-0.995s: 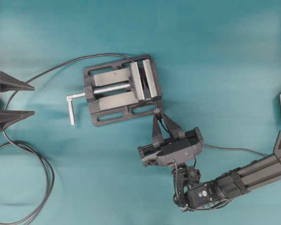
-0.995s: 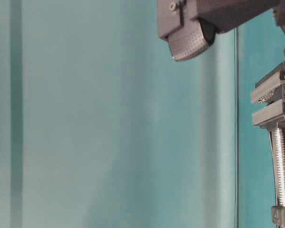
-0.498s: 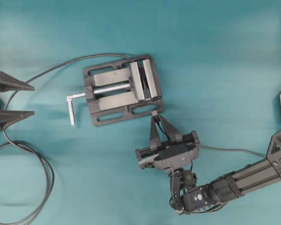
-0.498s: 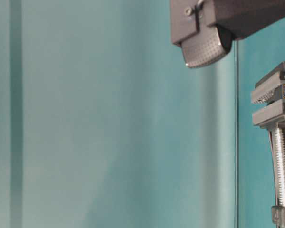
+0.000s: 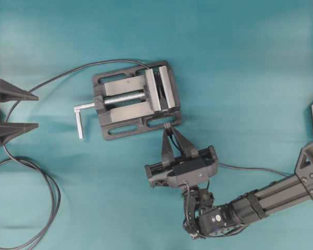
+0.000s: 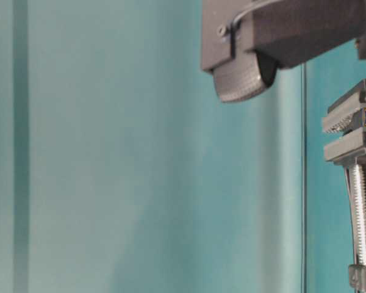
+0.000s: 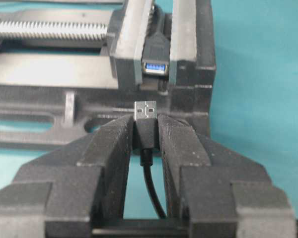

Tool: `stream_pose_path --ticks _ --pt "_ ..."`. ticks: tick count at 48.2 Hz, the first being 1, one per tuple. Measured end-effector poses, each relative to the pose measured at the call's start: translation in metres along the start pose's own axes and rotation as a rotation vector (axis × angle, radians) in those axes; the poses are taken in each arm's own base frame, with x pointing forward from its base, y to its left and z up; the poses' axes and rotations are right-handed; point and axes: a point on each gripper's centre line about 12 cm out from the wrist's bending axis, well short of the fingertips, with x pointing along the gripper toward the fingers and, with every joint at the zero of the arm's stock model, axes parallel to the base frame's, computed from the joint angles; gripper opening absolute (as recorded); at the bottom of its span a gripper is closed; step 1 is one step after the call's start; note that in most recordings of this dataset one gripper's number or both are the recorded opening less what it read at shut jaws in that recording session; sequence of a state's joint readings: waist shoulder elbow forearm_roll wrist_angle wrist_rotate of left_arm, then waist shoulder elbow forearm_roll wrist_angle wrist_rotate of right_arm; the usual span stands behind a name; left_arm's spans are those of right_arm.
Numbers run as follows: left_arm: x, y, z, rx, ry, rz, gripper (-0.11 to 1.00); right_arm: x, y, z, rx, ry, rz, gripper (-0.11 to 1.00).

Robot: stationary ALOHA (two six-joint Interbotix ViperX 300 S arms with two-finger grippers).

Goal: Insert the USB cable into the fixed female connector.
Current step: 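Advance the plug with the right gripper into the socket opening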

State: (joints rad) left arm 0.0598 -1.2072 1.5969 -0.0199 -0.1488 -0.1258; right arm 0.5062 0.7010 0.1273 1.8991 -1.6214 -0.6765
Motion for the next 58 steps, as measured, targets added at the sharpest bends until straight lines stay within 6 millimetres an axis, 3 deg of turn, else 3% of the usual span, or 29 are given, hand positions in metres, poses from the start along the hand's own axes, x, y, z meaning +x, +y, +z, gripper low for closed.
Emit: stream_pose_path --ticks 58 --pt "0.000 0.000 0.000 0.000 0.000 0.000 0.99 0.025 0.000 0.005 0.025 0.001 -0.060 0.20"
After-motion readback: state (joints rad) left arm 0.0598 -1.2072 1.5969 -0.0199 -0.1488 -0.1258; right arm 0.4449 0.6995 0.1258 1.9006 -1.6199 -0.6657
